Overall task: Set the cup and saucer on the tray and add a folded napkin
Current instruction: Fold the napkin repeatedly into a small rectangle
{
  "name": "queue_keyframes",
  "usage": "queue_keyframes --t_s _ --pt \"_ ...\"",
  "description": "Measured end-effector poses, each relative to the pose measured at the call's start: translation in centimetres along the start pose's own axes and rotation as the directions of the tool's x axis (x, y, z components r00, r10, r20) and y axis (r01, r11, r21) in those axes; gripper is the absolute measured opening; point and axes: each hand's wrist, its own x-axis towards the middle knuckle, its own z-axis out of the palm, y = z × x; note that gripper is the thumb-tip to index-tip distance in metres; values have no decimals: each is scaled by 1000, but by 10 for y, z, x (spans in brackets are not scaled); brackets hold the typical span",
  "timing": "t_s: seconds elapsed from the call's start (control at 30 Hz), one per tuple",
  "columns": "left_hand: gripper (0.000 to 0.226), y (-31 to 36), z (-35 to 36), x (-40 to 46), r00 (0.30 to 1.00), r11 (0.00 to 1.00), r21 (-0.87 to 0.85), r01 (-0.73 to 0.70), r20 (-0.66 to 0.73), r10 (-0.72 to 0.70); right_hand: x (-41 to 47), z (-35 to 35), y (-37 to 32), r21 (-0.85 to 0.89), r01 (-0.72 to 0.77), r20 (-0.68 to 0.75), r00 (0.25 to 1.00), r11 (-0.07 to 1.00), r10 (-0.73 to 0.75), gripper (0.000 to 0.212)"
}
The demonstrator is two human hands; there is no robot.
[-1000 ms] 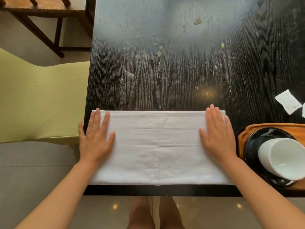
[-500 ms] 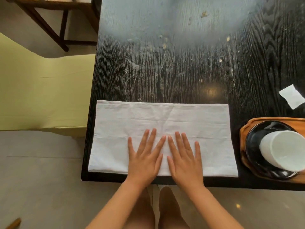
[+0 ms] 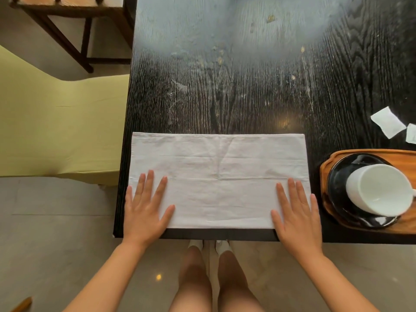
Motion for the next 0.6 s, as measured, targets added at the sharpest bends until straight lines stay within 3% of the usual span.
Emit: queue_keyframes --t_s 0.07,0.2,0.3,0.37,0.43,0.6 --pt "68 5 -1 1 999 999 -6 35 -6 -35 -1 -2 0 32 8 -5 1000 999 -8 60" --pt "70 35 -5 1 978 978 -59 198 -54 -201 -20 -14 4 266 -40 -96 993 963 68 56" --pt "71 80 -3 -1 997 996 -54 65 -41 -67 -44 -22 7 412 -159 -140 962 897 235 51" --pt "72 114 3 -2 997 996 -44 -76 -15 75 -56 -26 8 523 -316 -34 920 791 390 53" --pt "71 140 8 -2 985 985 -43 -169 15 170 -60 -32 8 607 -399 75 890 688 450 54" --pt "71 160 15 2 987 988 -21 -154 49 155 -48 -41 6 746 -472 209 835 470 509 45"
